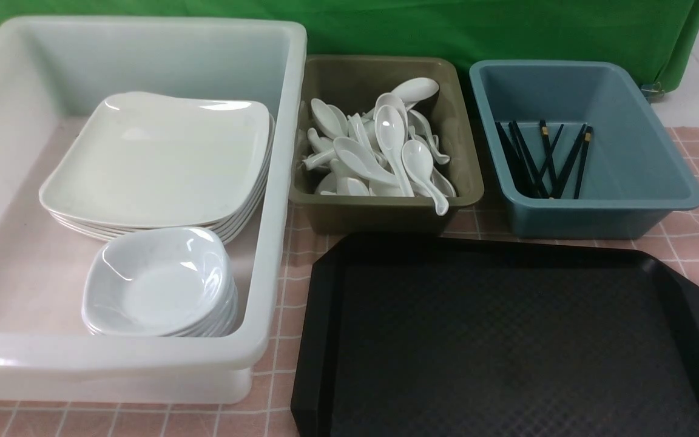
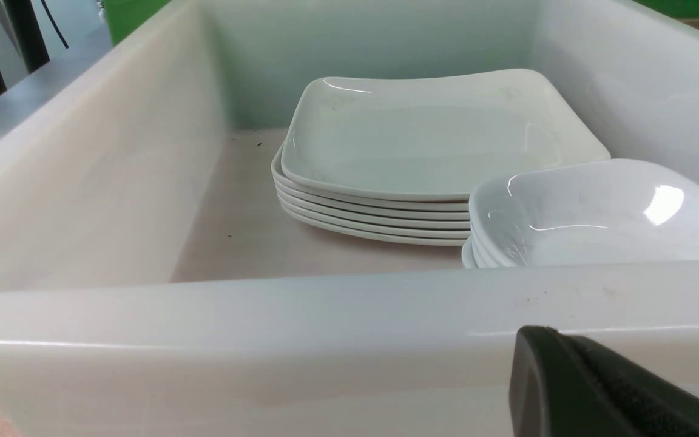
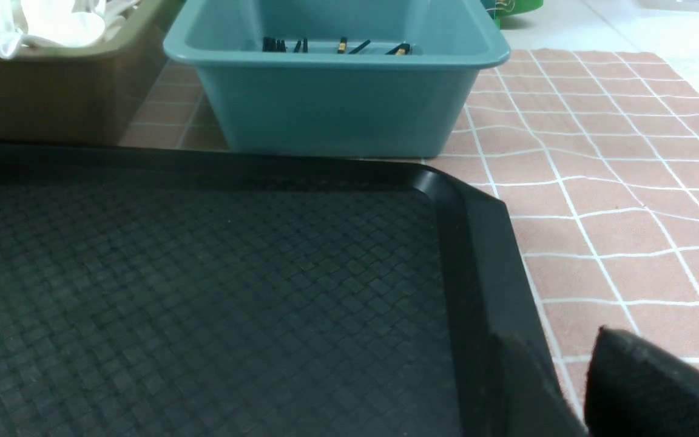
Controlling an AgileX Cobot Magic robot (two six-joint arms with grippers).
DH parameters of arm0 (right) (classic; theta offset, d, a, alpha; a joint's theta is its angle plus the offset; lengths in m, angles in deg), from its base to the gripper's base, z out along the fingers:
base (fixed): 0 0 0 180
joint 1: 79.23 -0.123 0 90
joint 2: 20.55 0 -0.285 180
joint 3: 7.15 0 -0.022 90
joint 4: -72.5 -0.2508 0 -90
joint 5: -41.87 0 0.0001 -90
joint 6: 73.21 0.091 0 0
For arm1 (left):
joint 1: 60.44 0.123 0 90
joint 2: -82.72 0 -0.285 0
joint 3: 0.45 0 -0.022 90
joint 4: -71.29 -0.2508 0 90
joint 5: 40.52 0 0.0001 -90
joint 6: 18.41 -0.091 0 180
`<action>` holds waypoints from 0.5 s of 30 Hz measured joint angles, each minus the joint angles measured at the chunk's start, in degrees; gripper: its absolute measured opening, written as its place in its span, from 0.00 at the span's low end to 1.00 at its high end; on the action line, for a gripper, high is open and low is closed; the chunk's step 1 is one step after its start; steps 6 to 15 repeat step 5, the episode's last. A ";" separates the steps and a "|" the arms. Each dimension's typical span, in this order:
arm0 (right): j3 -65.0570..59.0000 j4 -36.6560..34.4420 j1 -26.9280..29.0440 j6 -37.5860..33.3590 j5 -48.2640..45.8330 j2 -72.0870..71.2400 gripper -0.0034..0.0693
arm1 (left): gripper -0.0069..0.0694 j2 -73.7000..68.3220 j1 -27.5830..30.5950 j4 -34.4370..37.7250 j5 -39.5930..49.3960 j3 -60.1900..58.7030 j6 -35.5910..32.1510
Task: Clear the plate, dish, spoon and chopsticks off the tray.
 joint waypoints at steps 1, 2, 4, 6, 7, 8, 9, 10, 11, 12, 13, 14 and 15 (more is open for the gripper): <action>0.00 0.00 0.00 0.00 0.00 0.00 0.38 | 0.10 0.00 0.00 0.00 0.00 0.00 0.00; 0.00 0.00 0.00 0.00 0.00 0.00 0.38 | 0.10 0.00 0.00 0.00 0.00 0.00 0.00; 0.00 0.00 0.00 0.00 0.00 0.00 0.38 | 0.10 0.00 0.00 0.00 0.00 0.00 0.00; 0.00 0.00 0.00 0.00 0.00 0.00 0.38 | 0.10 0.00 0.00 0.00 0.00 0.00 0.00; 0.00 0.00 0.00 0.00 0.00 0.00 0.38 | 0.10 0.00 0.00 0.00 0.00 0.00 0.00; 0.00 0.00 0.00 0.00 0.00 0.00 0.38 | 0.10 0.00 0.00 0.00 0.00 0.00 0.00; 0.00 0.00 0.00 0.00 0.00 0.00 0.38 | 0.10 0.00 0.00 0.00 0.00 0.00 0.00; 0.00 0.00 0.00 0.00 0.00 0.00 0.38 | 0.10 0.00 0.00 0.00 0.00 0.00 0.00; 0.00 0.00 0.00 0.00 0.00 0.00 0.38 | 0.10 0.00 0.00 0.00 0.00 0.00 0.00; 0.00 0.00 0.00 0.00 0.00 0.00 0.38 | 0.10 0.00 0.00 0.00 0.00 0.00 0.00; 0.00 0.00 0.00 0.00 0.00 0.00 0.38 | 0.10 0.00 0.00 0.00 0.00 0.00 0.00; 0.00 0.00 0.00 0.00 0.00 0.00 0.38 | 0.10 0.00 0.00 0.00 0.00 0.00 0.00; 0.00 0.00 0.00 0.00 0.00 0.00 0.38 | 0.10 0.00 0.00 0.00 0.00 0.00 0.00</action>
